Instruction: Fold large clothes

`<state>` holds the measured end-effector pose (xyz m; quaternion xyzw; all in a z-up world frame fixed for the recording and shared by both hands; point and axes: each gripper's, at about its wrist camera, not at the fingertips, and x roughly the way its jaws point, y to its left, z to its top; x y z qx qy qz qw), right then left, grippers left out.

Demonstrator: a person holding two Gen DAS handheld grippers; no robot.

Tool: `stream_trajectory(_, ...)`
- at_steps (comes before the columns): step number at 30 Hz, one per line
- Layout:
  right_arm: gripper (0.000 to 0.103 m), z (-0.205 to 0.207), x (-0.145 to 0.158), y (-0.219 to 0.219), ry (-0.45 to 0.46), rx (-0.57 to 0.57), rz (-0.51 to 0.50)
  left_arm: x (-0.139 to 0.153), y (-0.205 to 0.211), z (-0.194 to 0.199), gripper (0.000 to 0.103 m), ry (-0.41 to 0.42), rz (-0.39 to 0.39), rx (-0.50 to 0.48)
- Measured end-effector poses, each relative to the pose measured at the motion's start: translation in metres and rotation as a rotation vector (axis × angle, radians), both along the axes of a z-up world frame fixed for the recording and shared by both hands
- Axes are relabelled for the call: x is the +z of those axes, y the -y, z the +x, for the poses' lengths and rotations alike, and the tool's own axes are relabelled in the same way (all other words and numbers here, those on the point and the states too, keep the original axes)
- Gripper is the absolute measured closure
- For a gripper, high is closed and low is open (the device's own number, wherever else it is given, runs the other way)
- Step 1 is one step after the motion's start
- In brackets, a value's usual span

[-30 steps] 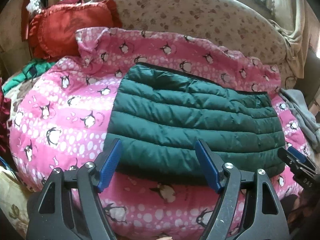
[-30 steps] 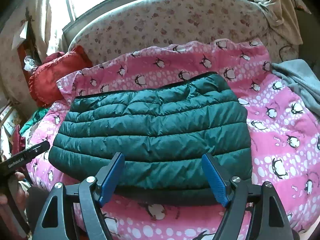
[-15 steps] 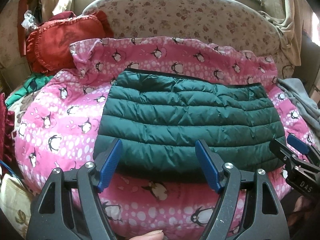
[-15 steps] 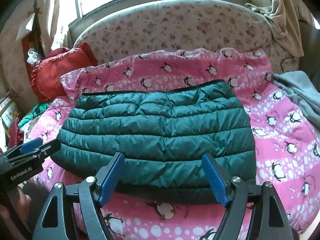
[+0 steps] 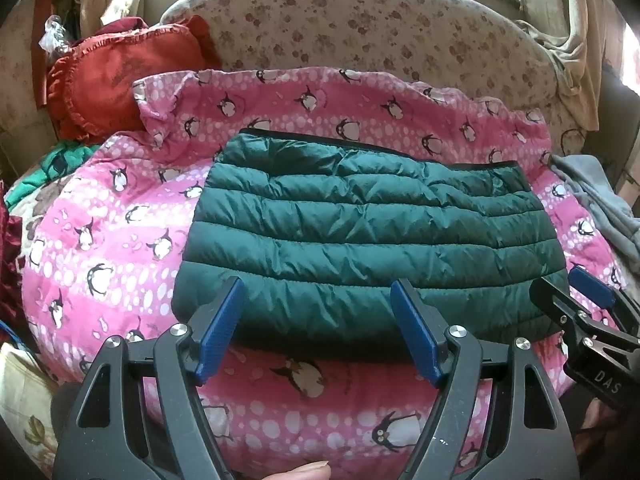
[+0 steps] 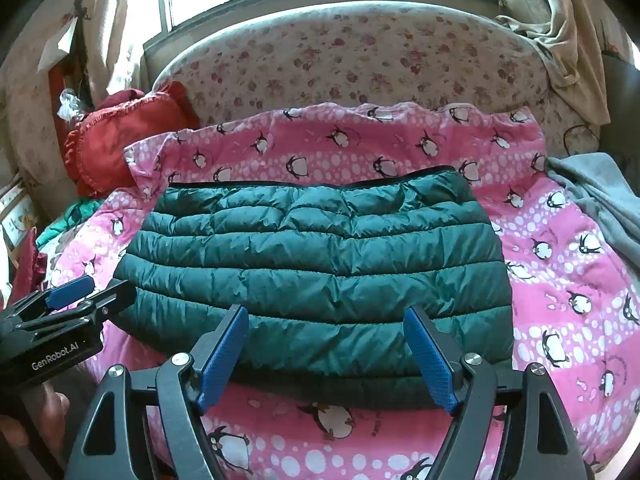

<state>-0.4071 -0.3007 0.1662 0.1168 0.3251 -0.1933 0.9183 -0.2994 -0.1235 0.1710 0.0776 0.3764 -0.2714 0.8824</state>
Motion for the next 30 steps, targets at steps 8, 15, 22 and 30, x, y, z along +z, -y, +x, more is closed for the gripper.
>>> stream_trajectory(8,0.025,0.001,-0.006,0.005,-0.012,-0.005,0.02,-0.005,0.004,0.001,0.027,-0.008,0.004,-0.011)
stream_trajectory(15,0.025,0.004,-0.01,0.009,-0.023,-0.002,0.027,-0.009,0.006,0.003,0.027,-0.019,0.007,-0.015)
stream_trajectory(22,0.025,0.006,-0.014,0.011,-0.032,0.0,0.035,-0.011,0.008,0.004,0.027,-0.022,0.011,-0.019)
stream_trajectory(30,0.025,0.007,-0.016,0.014,-0.032,-0.005,0.042,-0.013,0.012,0.002,0.027,-0.027,0.014,-0.028)
